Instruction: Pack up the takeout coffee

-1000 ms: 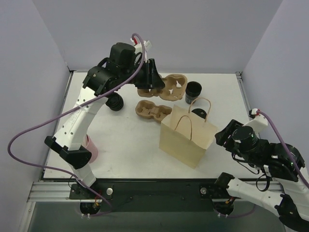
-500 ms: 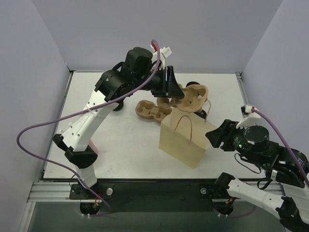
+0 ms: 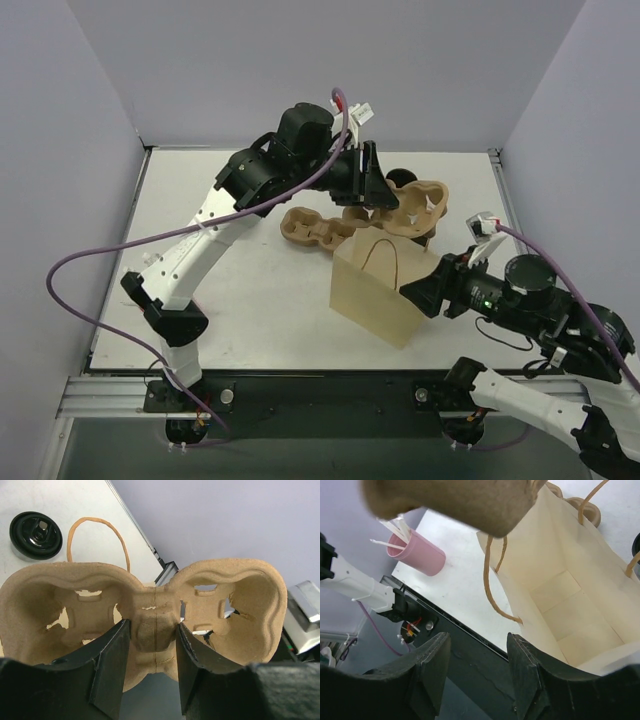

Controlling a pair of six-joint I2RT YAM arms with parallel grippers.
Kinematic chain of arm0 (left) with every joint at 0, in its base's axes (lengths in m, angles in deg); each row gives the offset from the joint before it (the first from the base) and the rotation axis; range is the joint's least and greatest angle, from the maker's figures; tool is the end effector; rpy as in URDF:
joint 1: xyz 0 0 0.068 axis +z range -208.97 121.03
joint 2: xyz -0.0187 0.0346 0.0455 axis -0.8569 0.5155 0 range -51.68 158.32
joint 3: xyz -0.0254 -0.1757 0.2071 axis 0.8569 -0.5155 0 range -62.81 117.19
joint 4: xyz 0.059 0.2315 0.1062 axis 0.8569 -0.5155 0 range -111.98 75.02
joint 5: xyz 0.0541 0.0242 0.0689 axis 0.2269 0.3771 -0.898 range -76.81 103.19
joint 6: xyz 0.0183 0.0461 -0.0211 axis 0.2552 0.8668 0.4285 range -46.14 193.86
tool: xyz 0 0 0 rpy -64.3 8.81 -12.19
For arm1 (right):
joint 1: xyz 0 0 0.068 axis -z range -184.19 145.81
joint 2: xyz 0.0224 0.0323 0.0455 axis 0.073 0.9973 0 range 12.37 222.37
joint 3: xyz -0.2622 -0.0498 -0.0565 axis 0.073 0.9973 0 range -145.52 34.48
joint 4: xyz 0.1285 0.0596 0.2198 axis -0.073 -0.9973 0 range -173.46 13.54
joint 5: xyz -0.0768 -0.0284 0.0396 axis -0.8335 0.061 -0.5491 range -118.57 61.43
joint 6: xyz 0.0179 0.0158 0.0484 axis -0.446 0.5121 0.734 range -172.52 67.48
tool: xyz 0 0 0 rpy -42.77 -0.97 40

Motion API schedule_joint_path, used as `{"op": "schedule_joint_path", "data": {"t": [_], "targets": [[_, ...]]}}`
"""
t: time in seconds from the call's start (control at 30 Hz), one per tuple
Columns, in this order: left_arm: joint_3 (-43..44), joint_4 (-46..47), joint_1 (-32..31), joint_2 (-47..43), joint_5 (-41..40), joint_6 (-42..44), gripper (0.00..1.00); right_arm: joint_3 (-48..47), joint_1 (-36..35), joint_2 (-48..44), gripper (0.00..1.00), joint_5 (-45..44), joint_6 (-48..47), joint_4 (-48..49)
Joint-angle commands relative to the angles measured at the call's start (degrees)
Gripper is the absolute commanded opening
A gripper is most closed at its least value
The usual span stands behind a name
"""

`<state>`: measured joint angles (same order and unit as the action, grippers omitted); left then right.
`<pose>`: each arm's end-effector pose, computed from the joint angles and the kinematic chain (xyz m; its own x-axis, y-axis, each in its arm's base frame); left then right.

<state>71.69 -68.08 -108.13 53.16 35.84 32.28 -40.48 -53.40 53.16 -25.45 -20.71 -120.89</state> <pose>0.2307 -0.2880 0.4995 -0.8113 0.0020 -0.5846 0.5225 0.4511 -0.7235 0.0619 0.0747 0.4537 -0.5159 0.2077 -0.8311 -0.6109 0.5910 0.5269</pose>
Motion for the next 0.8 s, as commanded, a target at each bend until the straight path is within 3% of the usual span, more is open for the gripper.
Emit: {"op": "schedule_joint_path", "data": {"t": [0.0, 0.27, 0.77], "targets": [[0.33, 3.97, -1.19, 0.98, 2.04, -1.04, 0.33, 0.86, -0.36, -5.81, 0.49, 1.9, -0.61, 3.2], [-0.9, 4.15, -3.3, 2.13, 3.01, -1.31, 0.32, 0.78, -0.27, -11.18, 0.5, -0.56, -0.88, 2.85], [-8.72, -0.07, -4.09, -1.3, 0.38, 1.33, 0.32, 1.04, -0.27, -9.16, 0.5, -5.22, -0.88, 2.5]]}}
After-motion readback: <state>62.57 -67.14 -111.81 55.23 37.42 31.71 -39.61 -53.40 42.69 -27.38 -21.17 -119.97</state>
